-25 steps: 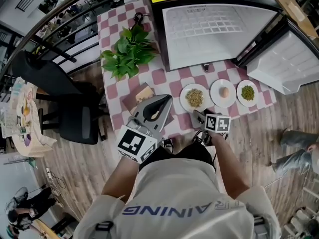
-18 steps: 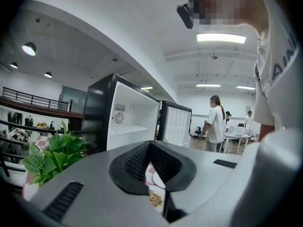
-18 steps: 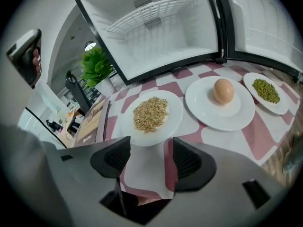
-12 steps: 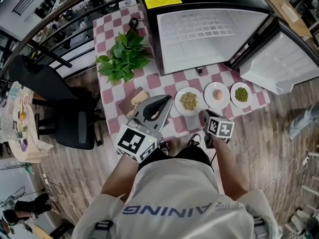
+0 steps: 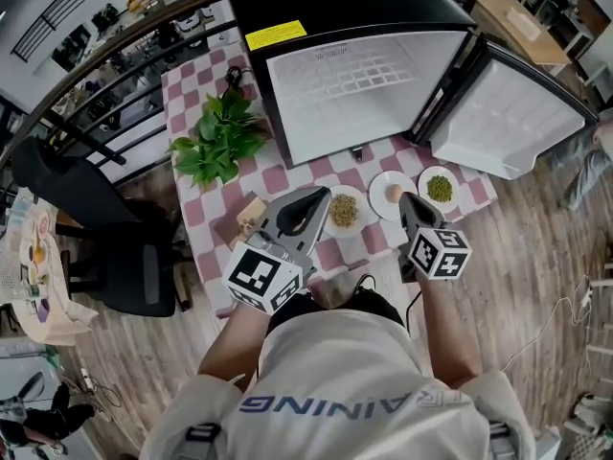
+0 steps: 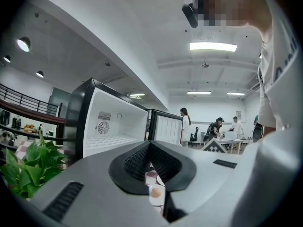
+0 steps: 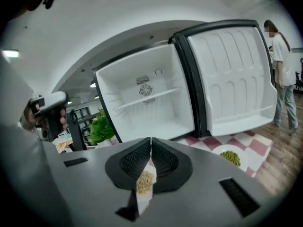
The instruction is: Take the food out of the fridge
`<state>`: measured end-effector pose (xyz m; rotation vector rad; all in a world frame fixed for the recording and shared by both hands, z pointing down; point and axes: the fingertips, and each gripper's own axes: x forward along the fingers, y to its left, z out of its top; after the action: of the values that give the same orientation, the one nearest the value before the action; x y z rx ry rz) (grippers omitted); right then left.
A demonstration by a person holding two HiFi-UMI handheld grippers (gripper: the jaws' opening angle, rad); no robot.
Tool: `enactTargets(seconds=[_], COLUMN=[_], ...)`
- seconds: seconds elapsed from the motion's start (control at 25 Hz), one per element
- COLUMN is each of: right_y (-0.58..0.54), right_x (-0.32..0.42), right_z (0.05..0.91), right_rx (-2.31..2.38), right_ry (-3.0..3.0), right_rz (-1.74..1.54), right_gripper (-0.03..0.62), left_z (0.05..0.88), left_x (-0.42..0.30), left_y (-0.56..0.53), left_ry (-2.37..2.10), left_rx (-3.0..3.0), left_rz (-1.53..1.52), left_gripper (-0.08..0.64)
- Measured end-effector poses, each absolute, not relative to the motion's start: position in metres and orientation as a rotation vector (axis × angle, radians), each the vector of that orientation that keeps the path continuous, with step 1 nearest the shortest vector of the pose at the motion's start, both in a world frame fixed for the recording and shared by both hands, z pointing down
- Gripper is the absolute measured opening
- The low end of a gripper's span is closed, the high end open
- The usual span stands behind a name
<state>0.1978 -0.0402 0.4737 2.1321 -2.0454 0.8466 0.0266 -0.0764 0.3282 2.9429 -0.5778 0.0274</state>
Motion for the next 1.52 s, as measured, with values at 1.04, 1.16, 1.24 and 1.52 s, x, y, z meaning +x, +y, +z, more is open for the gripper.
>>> enactTargets(seconds=[1.04, 1.16, 1.24, 1.52], right_y=[-0.023, -0.023, -0.023, -0.019], right_x=[0.199, 0.198, 0.197, 0.192], right_z=[0.282, 0.286, 0.287, 0.290], right_rx=[2.202, 2.191, 2.186, 2.173], right_ry=[-2.284, -2.288, -2.290, -2.292], right_rz=[0.240, 0.264, 0.270, 0.269], right_gripper=[0.020, 0.020, 0.020, 0.020], left_z=[0.278, 0.276, 0.275, 0.276], left_x=[0.042, 0.042, 0.042, 0.042], left_y=[-0.061, -0.060, -0.060, -0.054], left_ry=[-0.577, -0.582, -0.583, -0.566], left_rx=[3.058, 3.063, 3.065, 3.070], left_rz=[-0.065, -0.068, -0.069, -0.068], left_gripper=[0.005, 0.005, 0.005, 0.005])
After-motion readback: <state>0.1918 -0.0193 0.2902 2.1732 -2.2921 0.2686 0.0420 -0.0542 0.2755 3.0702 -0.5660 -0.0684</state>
